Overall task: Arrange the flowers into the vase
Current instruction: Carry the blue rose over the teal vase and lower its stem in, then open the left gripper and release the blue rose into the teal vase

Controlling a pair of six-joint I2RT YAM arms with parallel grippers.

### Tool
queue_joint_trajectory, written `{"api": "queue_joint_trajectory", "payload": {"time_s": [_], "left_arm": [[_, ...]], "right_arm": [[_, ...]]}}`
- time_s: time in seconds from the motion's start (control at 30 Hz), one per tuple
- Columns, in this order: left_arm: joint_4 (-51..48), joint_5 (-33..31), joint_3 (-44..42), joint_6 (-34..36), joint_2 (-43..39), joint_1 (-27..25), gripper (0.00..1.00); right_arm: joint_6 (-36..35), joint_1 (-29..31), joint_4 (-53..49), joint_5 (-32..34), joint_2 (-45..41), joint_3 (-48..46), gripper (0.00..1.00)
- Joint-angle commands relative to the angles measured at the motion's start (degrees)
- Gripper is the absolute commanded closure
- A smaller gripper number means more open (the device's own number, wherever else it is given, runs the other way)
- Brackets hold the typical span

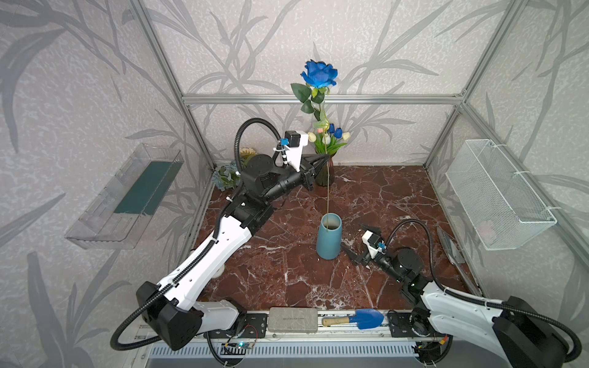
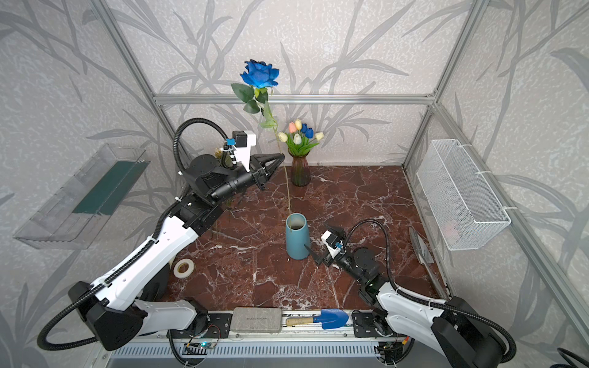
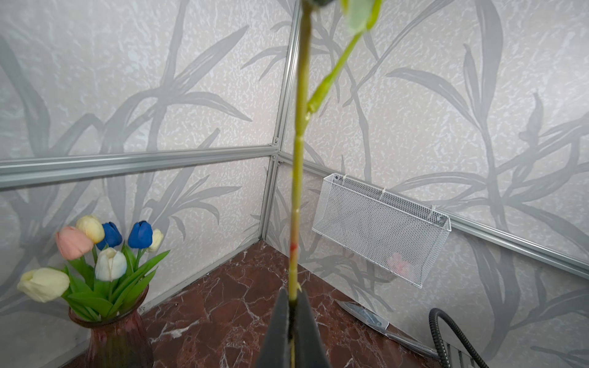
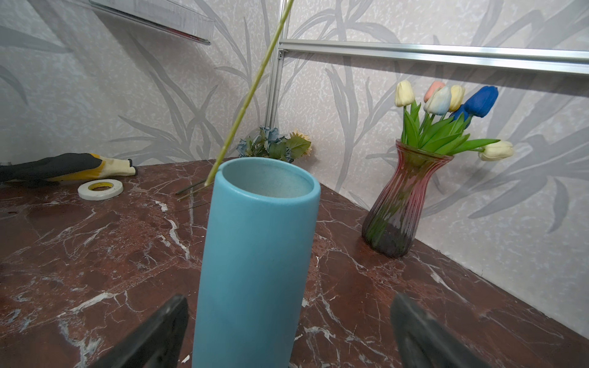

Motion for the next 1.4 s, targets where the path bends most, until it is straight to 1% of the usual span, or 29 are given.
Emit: {"api": "queue_joint_trajectory", "payload": {"time_s": [0.0, 0.17, 0.3, 0.5, 0.57, 0.67, 0.9, 1.0, 1.03, 1.07, 1.13, 1.17, 1.2, 1.23, 1.27, 1.37], "left_arm": [[0.5, 1.7, 3.2, 1.2, -1.0, -0.4, 1.0], [0.3, 1.5, 3.2, 1.9, -0.3, -0.4, 1.0], [-2.3, 0.0, 2.6, 3.6, 0.9, -0.4, 1.0], [2.3, -0.6, -6.6, 4.0, 0.6, -0.4, 1.0], [3.7, 0.7, -9.3, 4.0, 0.8, -0.5, 1.0], [4.2, 5.0, -13.0, 6.7, 1.1, -1.0, 1.0], [7.7, 7.4, -21.3, 11.7, 1.1, -2.7, 1.0], [7.4, 8.6, -22.5, 13.9, 1.5, -2.8, 0.92], [6.1, 8.4, -22.3, 14.6, 1.7, -2.7, 0.91], [4.8, 8.0, -22.1, 15.3, 1.9, -2.7, 0.87], [3.8, 7.2, -22.3, 16.3, 1.4, -2.7, 0.76], [4.6, 7.0, -23.0, 16.4, 1.0, -2.6, 0.67], [5.4, 6.8, -23.6, 16.5, 0.7, -2.5, 0.57], [5.5, 6.8, -23.8, 16.6, 0.4, -2.4, 0.49], [4.9, 7.0, -23.5, 16.9, 0.5, -2.2, 0.46], [2.4, 8.0, -22.0, 16.8, 0.8, -0.5, 0.45]], "right_arm": [[-0.2, 0.3, 2.0, -0.3, 0.2, 1.3, 0.01], [-0.4, 0.3, 1.9, -0.3, 0.1, 1.2, 0.01], [-0.4, 0.3, 1.4, -0.3, -0.5, 1.2, 0.01], [-0.8, 0.3, 0.7, 0.2, -1.3, 1.1, 0.01], [-0.8, 0.3, 0.7, 0.1, -1.1, 1.2, 0.01], [-0.6, 0.3, 1.1, -0.1, -0.5, 1.3, 0.01], [-0.5, 0.3, 1.9, -0.3, 1.0, 1.4, 0.01], [-0.4, 0.3, 2.7, -0.4, 2.3, 1.4, 0.01], [-0.3, 0.3, 2.9, -0.4, 2.8, 1.5, 0.01], [-0.3, 0.3, 3.2, -0.5, 3.3, 1.6, 0.01], [-0.3, 0.3, 3.9, -0.5, 4.2, 1.7, 0.01], [-0.3, 0.3, 4.2, -0.5, 4.7, 1.7, 0.01], [-0.2, 0.3, 4.5, -0.5, 5.1, 1.8, 0.01], [-0.1, 0.3, 4.7, -0.6, 5.4, 1.8, 0.01], [-0.1, 0.3, 4.8, -0.7, 5.8, 1.9, 0.01], [0.0, 0.3, 5.8, -0.7, 7.3, 2.1, 0.01]]}}
